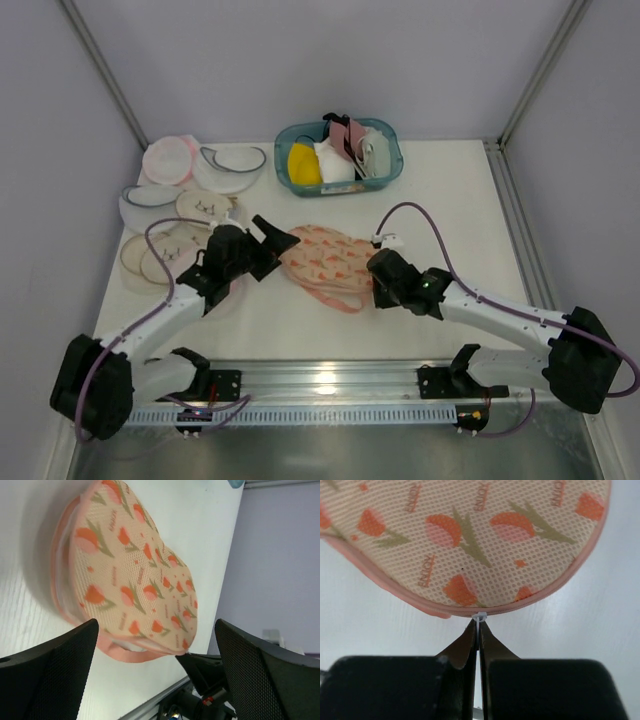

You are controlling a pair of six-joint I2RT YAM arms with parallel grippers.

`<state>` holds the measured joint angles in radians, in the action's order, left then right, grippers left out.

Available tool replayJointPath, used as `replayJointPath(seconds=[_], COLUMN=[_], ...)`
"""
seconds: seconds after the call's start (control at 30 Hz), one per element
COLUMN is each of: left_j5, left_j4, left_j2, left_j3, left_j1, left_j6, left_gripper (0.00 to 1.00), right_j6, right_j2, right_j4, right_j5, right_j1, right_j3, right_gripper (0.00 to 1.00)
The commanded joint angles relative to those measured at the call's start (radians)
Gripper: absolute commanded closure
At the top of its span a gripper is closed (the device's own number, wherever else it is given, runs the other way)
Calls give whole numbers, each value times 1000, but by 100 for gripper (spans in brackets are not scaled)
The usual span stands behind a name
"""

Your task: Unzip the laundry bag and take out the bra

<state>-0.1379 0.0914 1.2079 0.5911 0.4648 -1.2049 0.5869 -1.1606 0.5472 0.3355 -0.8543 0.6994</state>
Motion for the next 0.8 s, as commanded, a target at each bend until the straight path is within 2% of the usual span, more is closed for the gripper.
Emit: replayJointPath(seconds=[0.0,0.03,0.07,0.2,0.33,0.57,0.77], left_j5=[78,78,70,12,-9,-46,-39], left_j4=[-189,-256,-283,-285,-230,6,99], left_j2=[-201,-238,-275,-416,-430,-203,-19], left_j3=[-62,-77,-108,-189,-194,-136,-63], left_j1=[14,15,17,29,84,169,212], left_j6=[-21,-22,-33,-117,-171,-222,-223], left_gripper=[0,1,1,1,1,1,1], right_j6=[-77,-87,-97,-107,-111,-119,-111], right_j2=[18,19,16,-33,-96,-204,-232], right_j4=[-182,-257,-294,-435,-503,-532,-540], right_j5=[-243,-304,-457,-688,-759,-773,-773], right_j1=[0,0,-2,-11,-31,-64,-86], right_j3=[-20,-24,-31,-21,12,78,101], right_gripper=[96,96,96,96,96,96,96])
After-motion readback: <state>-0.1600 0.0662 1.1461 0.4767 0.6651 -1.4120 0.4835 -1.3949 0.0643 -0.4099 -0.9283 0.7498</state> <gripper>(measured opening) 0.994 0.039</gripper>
